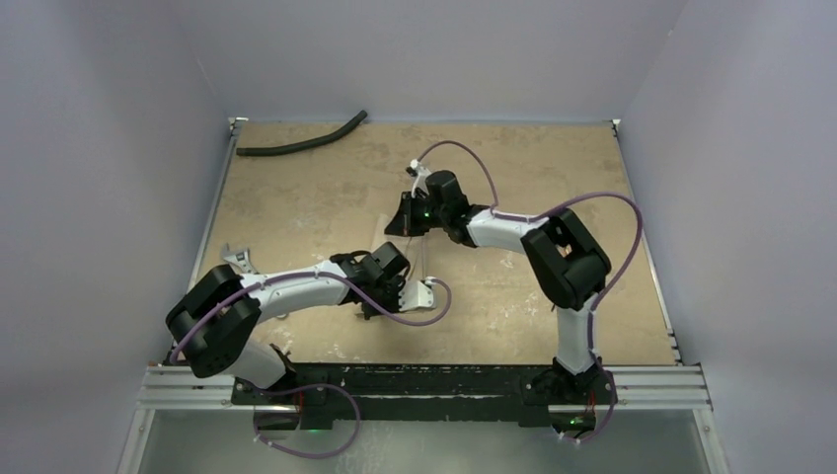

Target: Fold the napkin into a case and place the utensils inside

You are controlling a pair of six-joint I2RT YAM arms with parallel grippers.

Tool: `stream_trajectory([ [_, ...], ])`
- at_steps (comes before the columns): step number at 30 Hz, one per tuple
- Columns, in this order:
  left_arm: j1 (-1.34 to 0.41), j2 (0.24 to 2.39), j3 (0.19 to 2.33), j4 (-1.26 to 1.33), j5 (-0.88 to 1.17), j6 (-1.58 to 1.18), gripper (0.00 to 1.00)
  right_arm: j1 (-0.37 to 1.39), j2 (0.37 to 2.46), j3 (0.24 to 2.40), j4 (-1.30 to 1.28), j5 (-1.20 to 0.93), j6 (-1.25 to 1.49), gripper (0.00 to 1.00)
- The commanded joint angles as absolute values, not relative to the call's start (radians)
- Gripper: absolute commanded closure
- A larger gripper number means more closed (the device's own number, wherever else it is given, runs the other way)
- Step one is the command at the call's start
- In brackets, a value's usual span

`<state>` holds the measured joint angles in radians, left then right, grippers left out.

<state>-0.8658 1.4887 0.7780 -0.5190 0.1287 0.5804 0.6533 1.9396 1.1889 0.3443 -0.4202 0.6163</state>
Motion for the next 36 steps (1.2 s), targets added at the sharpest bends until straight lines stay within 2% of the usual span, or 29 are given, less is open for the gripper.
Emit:
stream_trajectory([
  [1,-0.868,1.485,0.729,-0.558,0.086,0.63,1.0,0.641,2.036,1.247,0.323,-0.432,0.587,1.0],
  [7,-0.868,1.476,0.699,-0.541,0.006,0.705,0.99,0.57,2.052,1.099,0.43,-0.341,0.64,1.0],
  [11,-0.868,1.47,0.709,-0.507,-0.054,0.764,0.91,0.537,1.942,0.93,0.494,-0.197,0.69,1.0],
  [14,-0.868,1.475,0.731,-0.499,-0.077,0.799,0.8,0.534,1.854,0.82,0.527,-0.103,0.734,1.0],
  [18,-0.869,1.464,0.755,-0.502,-0.102,0.837,0.61,0.534,1.745,0.697,0.544,-0.008,0.803,1.0],
  [19,-0.869,1.454,0.765,-0.511,-0.101,0.843,0.48,0.535,1.718,0.671,0.548,0.021,0.813,1.0],
  [20,-0.869,1.444,0.777,-0.524,-0.098,0.842,0.43,0.535,1.693,0.652,0.546,0.057,0.826,1.0],
  [22,-0.868,1.418,0.815,-0.57,-0.068,0.816,0.16,0.537,1.639,0.61,0.551,0.075,0.836,1.0],
  [23,-0.869,1.402,0.837,-0.599,-0.048,0.791,0.12,0.537,1.614,0.595,0.552,0.077,0.835,1.0],
  [28,-0.868,1.27,0.946,-0.712,0.083,0.665,0.05,0.54,1.511,0.613,0.523,0.024,0.805,1.0],
  [31,-0.853,1.165,0.945,-0.696,0.117,0.603,0.03,0.561,1.489,0.672,0.497,0.002,0.792,1.0],
  [36,-0.652,1.13,0.915,-0.636,0.181,0.526,0.04,0.636,1.574,0.803,0.507,-0.077,0.779,1.0],
])
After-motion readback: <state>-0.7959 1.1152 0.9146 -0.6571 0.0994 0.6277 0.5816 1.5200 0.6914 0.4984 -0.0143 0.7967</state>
